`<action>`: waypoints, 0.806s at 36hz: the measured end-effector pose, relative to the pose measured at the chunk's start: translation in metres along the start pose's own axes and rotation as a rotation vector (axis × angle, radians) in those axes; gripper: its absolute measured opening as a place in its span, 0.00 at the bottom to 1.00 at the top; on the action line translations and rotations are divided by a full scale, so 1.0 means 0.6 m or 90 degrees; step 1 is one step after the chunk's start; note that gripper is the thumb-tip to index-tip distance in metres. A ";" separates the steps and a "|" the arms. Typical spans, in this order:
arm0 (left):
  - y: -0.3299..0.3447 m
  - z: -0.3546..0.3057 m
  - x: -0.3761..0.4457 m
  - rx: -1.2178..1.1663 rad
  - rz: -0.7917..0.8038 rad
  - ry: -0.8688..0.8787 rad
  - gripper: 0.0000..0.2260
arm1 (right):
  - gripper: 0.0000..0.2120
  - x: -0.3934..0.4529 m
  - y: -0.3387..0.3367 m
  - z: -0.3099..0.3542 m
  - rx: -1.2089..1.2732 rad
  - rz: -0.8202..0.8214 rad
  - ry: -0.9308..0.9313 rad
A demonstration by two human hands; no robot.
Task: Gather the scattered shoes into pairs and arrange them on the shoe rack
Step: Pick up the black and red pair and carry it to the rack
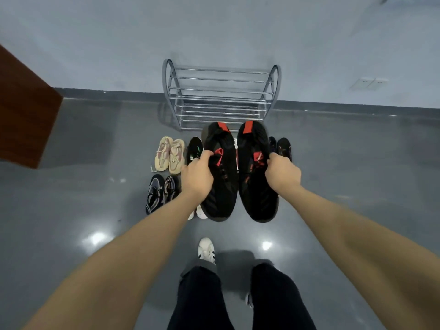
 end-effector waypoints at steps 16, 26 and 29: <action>0.328 0.106 0.221 0.097 0.016 -0.016 0.22 | 0.05 0.260 0.310 -0.153 0.023 0.021 0.020; 0.606 0.240 0.304 0.113 0.054 -0.052 0.19 | 0.11 0.391 0.574 -0.275 0.098 0.103 0.052; 0.691 0.272 0.320 0.105 0.083 -0.054 0.20 | 0.11 0.412 0.660 -0.303 0.114 0.121 0.056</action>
Point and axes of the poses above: each hand's wrist, its own x-axis towards the middle knuckle, its own y-axis out of the palm, z = x × y, the point moved 6 cm from there along x, towards the middle knuckle, and after that the axes turned 3 degrees about z, right-handed, at the moved point
